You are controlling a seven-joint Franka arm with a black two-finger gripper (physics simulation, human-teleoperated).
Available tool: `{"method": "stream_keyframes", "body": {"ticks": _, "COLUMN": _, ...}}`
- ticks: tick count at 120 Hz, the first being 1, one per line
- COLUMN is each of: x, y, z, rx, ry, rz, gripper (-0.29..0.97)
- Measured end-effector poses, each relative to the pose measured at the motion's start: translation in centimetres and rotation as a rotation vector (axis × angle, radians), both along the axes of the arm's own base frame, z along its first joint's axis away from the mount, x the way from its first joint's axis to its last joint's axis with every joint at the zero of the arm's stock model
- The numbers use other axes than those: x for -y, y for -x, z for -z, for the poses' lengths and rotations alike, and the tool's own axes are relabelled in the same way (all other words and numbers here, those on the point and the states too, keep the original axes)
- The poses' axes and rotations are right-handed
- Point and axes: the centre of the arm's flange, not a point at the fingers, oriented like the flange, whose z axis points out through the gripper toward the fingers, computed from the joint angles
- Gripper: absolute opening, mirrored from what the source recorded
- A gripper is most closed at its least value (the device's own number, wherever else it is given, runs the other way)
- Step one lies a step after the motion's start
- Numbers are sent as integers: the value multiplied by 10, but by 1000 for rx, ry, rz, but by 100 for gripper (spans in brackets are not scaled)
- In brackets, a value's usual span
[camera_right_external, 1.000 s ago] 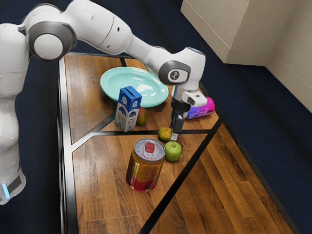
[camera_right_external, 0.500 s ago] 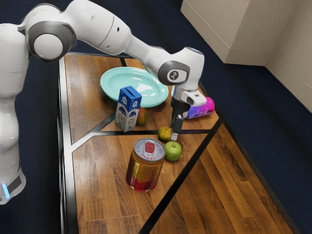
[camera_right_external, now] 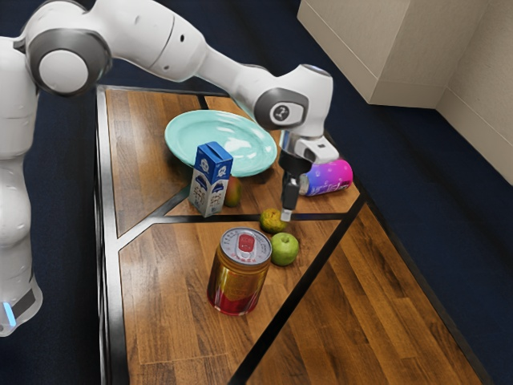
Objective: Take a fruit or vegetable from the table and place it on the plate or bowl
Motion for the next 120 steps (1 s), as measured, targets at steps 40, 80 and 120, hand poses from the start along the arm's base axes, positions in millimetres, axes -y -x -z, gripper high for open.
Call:
{"method": "stream_keyframes", "body": {"ticks": 40, "x": 0, "y": 6, "z": -3, "rx": 0, "ry": -2, "rz": 1, "gripper": 68}}
{"method": "stream_keyframes", "body": {"ticks": 80, "x": 3, "y": 19, "z": 3, "rx": -21, "ry": 12, "rz": -5, "gripper": 68}}
{"method": "stream_keyframes", "body": {"ticks": 120, "x": 1, "y": 21, "z": 11, "rx": -34, "ry": 19, "rz": -9, "gripper": 68}}
